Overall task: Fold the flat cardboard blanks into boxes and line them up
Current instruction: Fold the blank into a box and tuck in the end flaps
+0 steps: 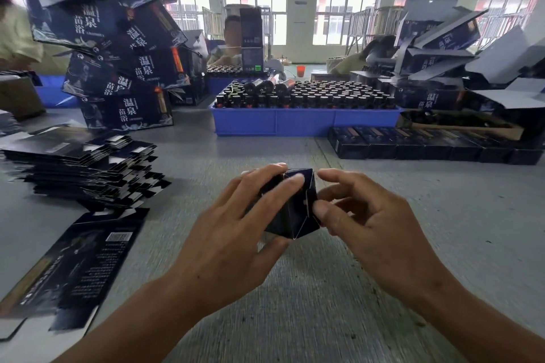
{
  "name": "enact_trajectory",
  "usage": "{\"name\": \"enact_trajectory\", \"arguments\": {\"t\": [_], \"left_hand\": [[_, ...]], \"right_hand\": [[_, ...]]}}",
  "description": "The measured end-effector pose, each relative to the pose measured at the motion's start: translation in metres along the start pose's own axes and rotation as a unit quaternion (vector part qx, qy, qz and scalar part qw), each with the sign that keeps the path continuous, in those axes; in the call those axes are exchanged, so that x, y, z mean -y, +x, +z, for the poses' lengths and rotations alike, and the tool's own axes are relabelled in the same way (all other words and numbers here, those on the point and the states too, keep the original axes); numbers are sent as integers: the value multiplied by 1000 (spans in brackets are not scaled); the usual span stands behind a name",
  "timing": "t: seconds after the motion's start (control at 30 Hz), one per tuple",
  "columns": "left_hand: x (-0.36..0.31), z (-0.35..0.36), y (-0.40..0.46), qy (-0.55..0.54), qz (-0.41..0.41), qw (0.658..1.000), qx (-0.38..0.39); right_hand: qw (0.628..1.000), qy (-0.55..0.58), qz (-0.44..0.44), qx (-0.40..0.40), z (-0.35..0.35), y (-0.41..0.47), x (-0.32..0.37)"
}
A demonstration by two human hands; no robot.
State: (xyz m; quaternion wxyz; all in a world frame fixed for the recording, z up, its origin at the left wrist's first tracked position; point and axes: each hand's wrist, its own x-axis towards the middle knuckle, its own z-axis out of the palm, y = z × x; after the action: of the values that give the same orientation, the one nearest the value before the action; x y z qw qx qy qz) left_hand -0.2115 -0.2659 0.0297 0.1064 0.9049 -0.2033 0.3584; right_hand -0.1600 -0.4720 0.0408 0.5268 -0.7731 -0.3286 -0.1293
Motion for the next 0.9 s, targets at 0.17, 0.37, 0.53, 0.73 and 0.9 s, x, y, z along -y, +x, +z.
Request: {"name": "enact_trajectory", "arguments": {"t": [0.17, 0.37, 0.53, 0.73, 0.9], "left_hand": [[-9, 5, 0, -20, -35, 999, -21], [-10, 6, 1, -7, -29, 999, -38], [-13, 6, 1, -6, -18, 999, -35], [-15, 7, 3, -11, -25, 999, -30], [-18, 5, 4, -9, -29, 999, -15]], "right_hand": [[1000, -2, 19, -6, 0, 1, -2], [999, 31, 36, -7, -2, 2, -3], [998, 41, 35, -16, -2, 2, -3], [999, 29, 26, -32, -1, 2, -1], [999, -8, 17, -46, 1, 0, -1]]}}
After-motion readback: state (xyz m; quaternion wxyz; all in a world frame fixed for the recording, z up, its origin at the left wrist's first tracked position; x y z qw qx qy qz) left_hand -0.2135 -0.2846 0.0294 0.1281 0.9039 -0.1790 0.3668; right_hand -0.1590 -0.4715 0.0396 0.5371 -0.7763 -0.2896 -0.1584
